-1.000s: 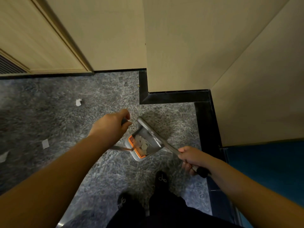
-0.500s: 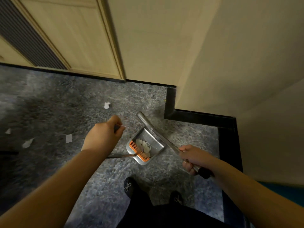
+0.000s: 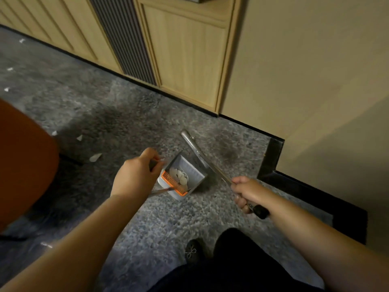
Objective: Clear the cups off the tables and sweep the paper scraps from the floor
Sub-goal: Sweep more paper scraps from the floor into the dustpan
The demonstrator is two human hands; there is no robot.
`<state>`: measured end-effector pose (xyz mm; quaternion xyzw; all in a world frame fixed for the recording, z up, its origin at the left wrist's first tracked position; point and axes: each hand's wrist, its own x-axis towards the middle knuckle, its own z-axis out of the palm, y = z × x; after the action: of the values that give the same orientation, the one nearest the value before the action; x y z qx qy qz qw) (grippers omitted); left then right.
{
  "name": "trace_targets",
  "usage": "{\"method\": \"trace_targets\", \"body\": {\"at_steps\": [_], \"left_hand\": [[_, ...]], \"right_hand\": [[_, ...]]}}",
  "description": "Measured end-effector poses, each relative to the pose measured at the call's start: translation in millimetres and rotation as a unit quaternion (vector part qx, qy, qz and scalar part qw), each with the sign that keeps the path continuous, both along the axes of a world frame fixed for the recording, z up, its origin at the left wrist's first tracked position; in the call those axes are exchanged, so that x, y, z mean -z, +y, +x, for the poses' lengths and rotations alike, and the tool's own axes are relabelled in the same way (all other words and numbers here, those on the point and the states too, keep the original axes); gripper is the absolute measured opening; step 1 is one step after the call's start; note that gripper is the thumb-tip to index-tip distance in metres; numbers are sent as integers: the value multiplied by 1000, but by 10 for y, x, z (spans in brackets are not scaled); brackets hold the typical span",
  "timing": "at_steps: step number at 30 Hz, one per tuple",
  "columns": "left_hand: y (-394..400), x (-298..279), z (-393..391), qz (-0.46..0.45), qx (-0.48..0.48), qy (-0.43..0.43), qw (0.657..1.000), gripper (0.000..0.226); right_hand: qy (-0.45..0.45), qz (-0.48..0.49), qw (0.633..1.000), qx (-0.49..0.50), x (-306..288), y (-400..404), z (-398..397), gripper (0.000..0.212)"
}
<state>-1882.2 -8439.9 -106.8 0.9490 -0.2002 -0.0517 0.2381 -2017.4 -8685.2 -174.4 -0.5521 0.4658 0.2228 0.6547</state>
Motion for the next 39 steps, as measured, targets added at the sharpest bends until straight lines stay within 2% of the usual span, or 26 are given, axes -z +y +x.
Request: {"method": "trace_targets", "body": {"at_steps": [5, 9, 14, 22, 26, 34, 39], "left_hand": [[151, 23, 428, 9, -38, 2, 999, 11], [90, 92, 861, 11, -69, 13, 997, 10], [-264, 252, 1528, 42, -83, 19, 995, 11], [-1035, 482, 2659, 116, -72, 45, 990, 16], [-1260, 551, 3036, 133, -83, 44, 987, 17], [-1220, 591, 3312, 147, -89, 48, 984, 18], [-1212, 583, 3270, 141, -91, 46, 985, 15]], "right_hand": [[-7, -30, 999, -38, 54, -14, 698, 41], [4, -14, 999, -45, 177, -190, 1272, 37], [26, -7, 997, -78, 288, -621, 2020, 35], [74, -17, 989, -128, 442, -1387, 3305, 15], [84, -32, 981, -169, 542, -1645, 3835, 16], [146, -44, 948, -279, 829, -1737, 4173, 35], [177, 3, 934, -310, 807, -1600, 4081, 29]]}}
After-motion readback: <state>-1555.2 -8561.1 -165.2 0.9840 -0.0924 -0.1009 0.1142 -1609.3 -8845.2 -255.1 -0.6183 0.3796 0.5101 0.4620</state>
